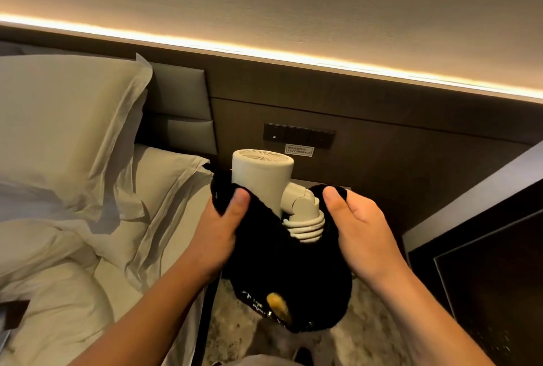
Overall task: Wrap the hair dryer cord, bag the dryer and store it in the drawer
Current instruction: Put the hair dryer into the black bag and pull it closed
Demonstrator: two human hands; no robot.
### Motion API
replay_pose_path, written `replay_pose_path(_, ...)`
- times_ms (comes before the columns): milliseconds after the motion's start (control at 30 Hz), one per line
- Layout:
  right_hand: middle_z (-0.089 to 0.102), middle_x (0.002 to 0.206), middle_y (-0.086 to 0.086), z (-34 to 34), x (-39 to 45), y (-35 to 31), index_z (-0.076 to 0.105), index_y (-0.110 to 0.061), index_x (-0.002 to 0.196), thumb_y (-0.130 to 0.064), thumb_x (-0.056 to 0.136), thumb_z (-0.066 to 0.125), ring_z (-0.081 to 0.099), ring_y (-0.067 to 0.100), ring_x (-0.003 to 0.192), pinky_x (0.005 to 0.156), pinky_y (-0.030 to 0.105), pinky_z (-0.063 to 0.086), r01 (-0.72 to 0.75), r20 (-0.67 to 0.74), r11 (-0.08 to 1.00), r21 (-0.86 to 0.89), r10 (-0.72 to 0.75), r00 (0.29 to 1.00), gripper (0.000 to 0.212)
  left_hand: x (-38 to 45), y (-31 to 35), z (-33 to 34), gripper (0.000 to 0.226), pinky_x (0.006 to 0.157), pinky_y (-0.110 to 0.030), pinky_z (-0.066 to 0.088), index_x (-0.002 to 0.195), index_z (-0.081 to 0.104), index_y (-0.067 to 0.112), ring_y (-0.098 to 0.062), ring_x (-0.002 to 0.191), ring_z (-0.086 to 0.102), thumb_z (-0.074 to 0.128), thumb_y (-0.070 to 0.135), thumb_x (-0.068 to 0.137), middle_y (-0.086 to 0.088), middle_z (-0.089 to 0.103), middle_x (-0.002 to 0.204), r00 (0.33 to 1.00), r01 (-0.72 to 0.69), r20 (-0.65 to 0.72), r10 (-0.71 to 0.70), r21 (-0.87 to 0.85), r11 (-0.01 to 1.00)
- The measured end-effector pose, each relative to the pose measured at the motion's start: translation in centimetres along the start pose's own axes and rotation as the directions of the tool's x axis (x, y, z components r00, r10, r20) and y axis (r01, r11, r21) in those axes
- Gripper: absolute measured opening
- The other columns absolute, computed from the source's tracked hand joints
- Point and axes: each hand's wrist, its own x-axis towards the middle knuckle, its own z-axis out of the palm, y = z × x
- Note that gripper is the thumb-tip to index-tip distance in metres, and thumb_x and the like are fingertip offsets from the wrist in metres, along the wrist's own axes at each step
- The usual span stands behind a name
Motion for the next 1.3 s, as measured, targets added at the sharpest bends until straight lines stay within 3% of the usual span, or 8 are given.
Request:
replay_pose_path(200, 0.055, 0.053, -0.018, 0.3, 1.1, 0.4, 0.051, -0.024, 0.059, -0.033, 0.103, 0.042, 0.047, -0.001, 0.052, 0.050, 0.017, 0.034, -0.013, -0.033, 1.000, -0.007, 0.013, 0.999, 0.046, 0.5, -0.3, -0.1, 0.063, 0.074, -0.020, 0.051, 0.106, 0.061, 0.037, -0.008, 0.098, 0.068, 0.037, 0.079, 0.064, 0.008, 0.074, 0.098, 0.982, 0.082, -0.167, -0.093, -0.074, 0.994)
replay_pose_path(333, 0.055, 0.050, -0.017, 0.4, 1.2, 1.0, 0.052, -0.026, 0.059, -0.036, 0.103, 0.042, 0.049, -0.003, 0.050, 0.047, 0.014, 0.036, -0.067, -0.039, 0.998, -0.006, 0.067, 0.997, 0.046, 0.5, -0.6, 0.1, 0.048, 0.066, -0.010, 0.051, 0.101, 0.059, 0.047, 0.005, 0.090, 0.069, 0.041, 0.075, 0.066, 0.024, 0.075, 0.088, 0.983, 0.037, -0.177, -0.047, -0.058, 0.998)
replay_pose_path(500, 0.057, 0.054, -0.015, 0.4, 1.2, 2.0, 0.056, -0.017, 0.062, -0.034, 0.103, 0.043, 0.052, 0.001, 0.054, 0.048, 0.015, 0.035, -0.086, -0.074, 0.995, -0.051, 0.082, 0.994, 0.046, 0.6, -0.5, -0.1, 0.050, 0.079, -0.013, 0.054, 0.118, 0.067, 0.047, 0.000, 0.108, 0.066, 0.032, 0.066, 0.089, 0.020, 0.073, 0.113, 0.994, -0.032, -0.101, 0.032, 0.002, 0.999)
replay_pose_path(700, 0.042, 0.049, -0.008, 0.0, 1.2, 2.9, 0.041, -0.013, 0.059, -0.029, 0.104, 0.044, 0.040, 0.006, 0.044, 0.043, 0.017, 0.029, -0.114, -0.072, 0.991, -0.076, 0.109, 0.991, 0.047, 1.0, -0.9, -0.3, 0.058, 0.082, -0.030, 0.052, 0.117, 0.070, 0.039, -0.020, 0.107, 0.068, 0.043, 0.074, 0.079, -0.003, 0.072, 0.108, 0.987, 0.020, -0.158, -0.033, -0.081, 0.997)
replay_pose_path(767, 0.042, 0.052, 0.002, 0.1, 0.8, 3.4, 0.039, -0.009, 0.060, -0.032, 0.104, 0.043, 0.043, 0.018, 0.046, 0.048, 0.023, 0.031, -0.138, -0.080, 0.987, -0.085, 0.131, 0.988, 0.050, 0.7, -1.3, -0.3, 0.070, 0.090, -0.035, 0.053, 0.122, 0.068, 0.035, -0.020, 0.112, 0.066, 0.047, 0.081, 0.074, -0.001, 0.072, 0.114, 0.985, 0.035, -0.167, -0.051, -0.094, 0.995)
replay_pose_path(900, 0.039, 0.048, -0.003, -0.3, 0.6, 4.8, 0.036, -0.014, 0.058, -0.041, 0.101, 0.045, 0.042, 0.018, 0.044, 0.047, 0.027, 0.032, -0.188, -0.083, 0.978, -0.094, 0.180, 0.980, 0.051, 0.5, -1.6, -0.2, 0.036, 0.084, -0.030, 0.053, 0.095, 0.073, 0.057, -0.009, 0.104, 0.070, 0.040, 0.069, 0.087, 0.020, 0.075, 0.099, 0.984, 0.011, -0.178, -0.020, -0.050, 0.999)
replay_pose_path(1200, 0.069, 0.059, 0.016, 0.5, -0.6, 7.9, 0.063, -0.011, 0.066, -0.038, 0.097, 0.057, 0.060, 0.031, 0.044, 0.040, 0.026, 0.044, -0.419, 0.181, 0.907, 0.048, 0.405, 0.896, 0.041, 0.7, -0.9, -0.5, 0.051, 0.075, -0.032, 0.057, 0.108, 0.077, 0.038, -0.028, 0.101, 0.069, 0.042, 0.067, 0.086, -0.013, 0.069, 0.106, 0.980, 0.038, -0.188, -0.066, -0.144, 0.989)
replay_pose_path(1300, 0.070, 0.061, 0.016, 1.8, -1.4, 8.0, 0.067, -0.003, 0.079, -0.048, 0.096, 0.054, 0.056, 0.019, 0.039, 0.036, 0.021, 0.039, -0.512, 0.280, 0.851, 0.114, 0.467, 0.839, 0.050, 0.7, -1.2, -0.8, 0.050, 0.074, -0.032, 0.056, 0.109, 0.076, 0.037, -0.027, 0.098, 0.070, 0.042, 0.067, 0.087, -0.007, 0.071, 0.100, 0.976, 0.039, -0.204, -0.073, -0.164, 0.986)
